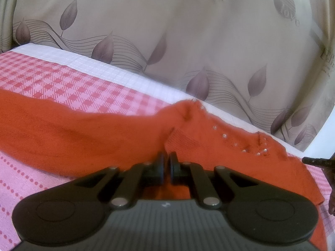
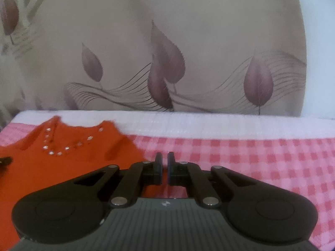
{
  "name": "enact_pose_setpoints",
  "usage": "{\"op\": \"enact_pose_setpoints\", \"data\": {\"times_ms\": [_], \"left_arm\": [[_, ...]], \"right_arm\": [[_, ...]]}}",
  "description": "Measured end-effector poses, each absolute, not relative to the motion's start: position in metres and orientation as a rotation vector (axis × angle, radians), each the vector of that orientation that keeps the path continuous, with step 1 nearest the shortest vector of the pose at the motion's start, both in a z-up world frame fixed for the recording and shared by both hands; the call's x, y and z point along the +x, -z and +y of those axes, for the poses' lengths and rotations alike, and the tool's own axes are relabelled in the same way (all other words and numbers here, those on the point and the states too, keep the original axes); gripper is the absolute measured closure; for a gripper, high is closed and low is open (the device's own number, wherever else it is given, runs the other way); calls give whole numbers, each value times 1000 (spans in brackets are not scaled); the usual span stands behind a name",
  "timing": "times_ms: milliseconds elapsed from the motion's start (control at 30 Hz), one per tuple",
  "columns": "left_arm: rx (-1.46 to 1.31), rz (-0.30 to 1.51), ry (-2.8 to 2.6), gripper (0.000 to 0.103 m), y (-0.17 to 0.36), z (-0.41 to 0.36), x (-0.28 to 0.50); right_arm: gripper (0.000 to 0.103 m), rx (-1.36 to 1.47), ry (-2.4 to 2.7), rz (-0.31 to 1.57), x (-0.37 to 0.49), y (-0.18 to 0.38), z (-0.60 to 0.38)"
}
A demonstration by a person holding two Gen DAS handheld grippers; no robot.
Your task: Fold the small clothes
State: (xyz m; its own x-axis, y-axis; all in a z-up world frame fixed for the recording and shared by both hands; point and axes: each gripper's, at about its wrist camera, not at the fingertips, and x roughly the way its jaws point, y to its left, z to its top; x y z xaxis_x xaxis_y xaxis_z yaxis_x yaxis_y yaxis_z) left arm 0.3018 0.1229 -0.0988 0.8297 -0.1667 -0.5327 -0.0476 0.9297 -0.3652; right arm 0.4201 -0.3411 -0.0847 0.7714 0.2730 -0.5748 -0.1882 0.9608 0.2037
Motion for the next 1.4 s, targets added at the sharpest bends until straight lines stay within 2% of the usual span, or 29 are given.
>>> {"op": "enact_pose_setpoints", "data": {"times_ms": [100,133,167,233,300,333,367,400,433,500,567,667,767,900,1033,1133,1167,1200,1233,1333,1400], "left_arm": [[-377,592,65,97,99,123,302],[-377,592,65,97,99,123,302],[-377,591,66,96,99,123,301],[-367,588,59,96,98,121,301],[-347,580,49,92,96,119,300],[-339,563,46,88,94,118,296],[-338,543,48,78,91,119,292],[-344,515,48,66,88,121,285],[-361,478,45,60,83,126,275],[-397,405,8,32,74,140,252],[-432,335,-68,22,66,166,224],[-491,320,-141,22,55,230,197],[-631,384,-237,22,52,319,185],[-998,520,-300,23,83,430,184],[-1095,525,-238,24,97,480,202],[-1121,502,-230,24,100,489,219],[-1094,509,-231,37,99,489,224],[-1053,529,-243,75,101,488,228],[-1010,573,-276,97,105,488,233],[-941,511,-328,100,106,473,233],[-951,385,-307,100,95,463,224]], "right_arm": [[96,199,-246,660,423,94,-347],[76,228,-210,649,420,94,-351],[68,276,-176,607,410,90,-356],[68,418,-232,453,373,74,-358],[58,452,-339,414,347,63,-335],[43,459,-402,409,331,59,-315],[23,470,-449,409,321,59,-300],[14,483,-506,417,311,60,-282],[3,475,-549,429,301,63,-263],[3,380,-585,449,283,67,-225],[2,277,-610,462,271,74,-196],[2,156,-613,489,259,85,-168],[2,100,-613,497,253,88,-156],[1,127,-595,512,251,88,-157],[1,149,-563,526,255,90,-161],[1,142,-558,537,257,93,-160],[1,136,-554,539,257,94,-159],[1,130,-549,541,257,94,-159],[1,128,-548,544,257,94,-159],[1,137,-539,544,257,95,-160],[1,168,-541,542,258,95,-164]]}}
